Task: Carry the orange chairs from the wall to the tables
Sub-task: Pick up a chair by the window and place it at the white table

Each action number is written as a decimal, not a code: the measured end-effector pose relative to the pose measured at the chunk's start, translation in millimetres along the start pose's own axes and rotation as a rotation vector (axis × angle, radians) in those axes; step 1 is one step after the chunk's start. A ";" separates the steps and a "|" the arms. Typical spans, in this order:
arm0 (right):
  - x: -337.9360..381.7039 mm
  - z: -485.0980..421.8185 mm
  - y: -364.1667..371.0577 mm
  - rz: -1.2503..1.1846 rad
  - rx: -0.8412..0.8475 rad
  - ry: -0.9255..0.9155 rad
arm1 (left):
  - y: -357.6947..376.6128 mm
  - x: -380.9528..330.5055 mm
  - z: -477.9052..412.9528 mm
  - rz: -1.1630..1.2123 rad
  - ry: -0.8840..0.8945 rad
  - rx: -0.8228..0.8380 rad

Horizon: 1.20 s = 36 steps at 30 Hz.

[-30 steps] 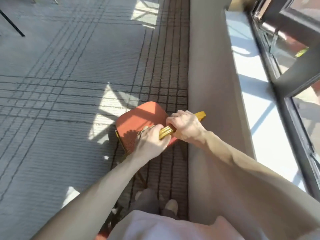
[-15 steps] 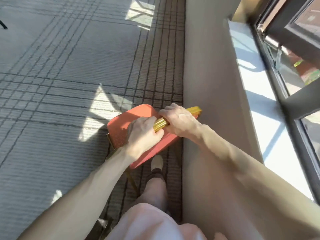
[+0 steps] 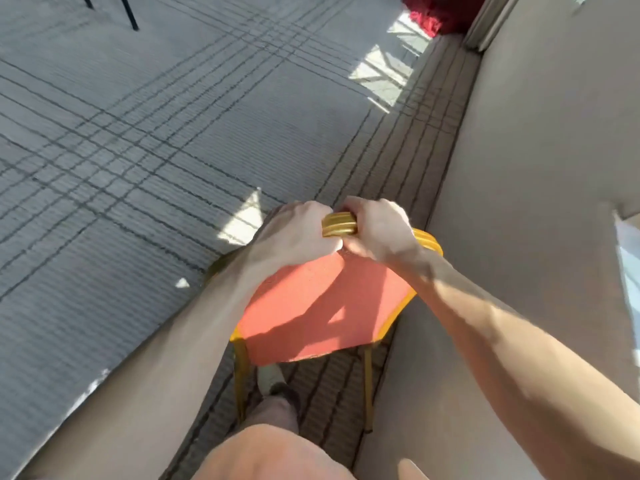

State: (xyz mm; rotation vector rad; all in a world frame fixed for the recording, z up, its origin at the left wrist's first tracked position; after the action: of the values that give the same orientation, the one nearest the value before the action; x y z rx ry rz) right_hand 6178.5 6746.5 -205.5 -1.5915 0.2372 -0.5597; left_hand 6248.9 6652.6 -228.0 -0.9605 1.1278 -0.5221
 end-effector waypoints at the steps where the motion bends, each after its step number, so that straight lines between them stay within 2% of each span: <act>1: -4.0 -12.8 -0.3 -0.016 0.005 0.020 | -10.0 0.6 -12.0 0.027 0.005 -0.005; 3: -12.5 -40.9 -9.0 0.008 -0.017 0.038 | -24.7 2.7 -34.1 0.022 0.010 0.004; 6: -15.8 -78.9 -5.5 0.023 0.041 0.048 | -33.9 16.0 -67.1 0.011 -0.012 0.025; 7: -20.4 -86.4 -2.2 0.041 0.026 -0.003 | -37.5 17.8 -73.7 0.005 -0.017 0.018; 14: -33.0 -151.8 -0.5 0.028 0.196 -0.031 | -52.7 41.3 -127.5 -0.010 -0.070 0.012; 19: -48.5 -199.9 4.2 0.009 0.174 -0.033 | -58.6 56.6 -169.8 -0.024 -0.118 0.006; 28: -77.4 -306.5 7.2 -0.056 0.291 -0.131 | -95.5 76.5 -266.3 -0.133 -0.220 0.074; 30: -75.9 -330.9 -0.4 -0.079 0.289 -0.153 | -116.9 80.3 -280.6 -0.166 -0.245 0.035; 36: -81.0 -402.2 -50.5 -0.051 0.141 -0.313 | -176.7 77.1 -333.4 -0.244 -0.245 -0.159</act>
State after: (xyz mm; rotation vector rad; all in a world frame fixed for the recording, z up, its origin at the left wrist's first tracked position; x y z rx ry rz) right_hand 5904.9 6438.9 -168.9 -1.5261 -0.0767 -0.3508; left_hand 5989.4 6377.7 -154.3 -1.2744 0.8458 -0.4994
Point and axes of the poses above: each hand's wrist, its own z-axis away from the middle knuckle, its own y-axis out of the palm, x = y × z, the point moved 8 cm from there along -z, towards the middle knuckle, and after that the axes turned 7 degrees about -y, right-handed, at the moved point
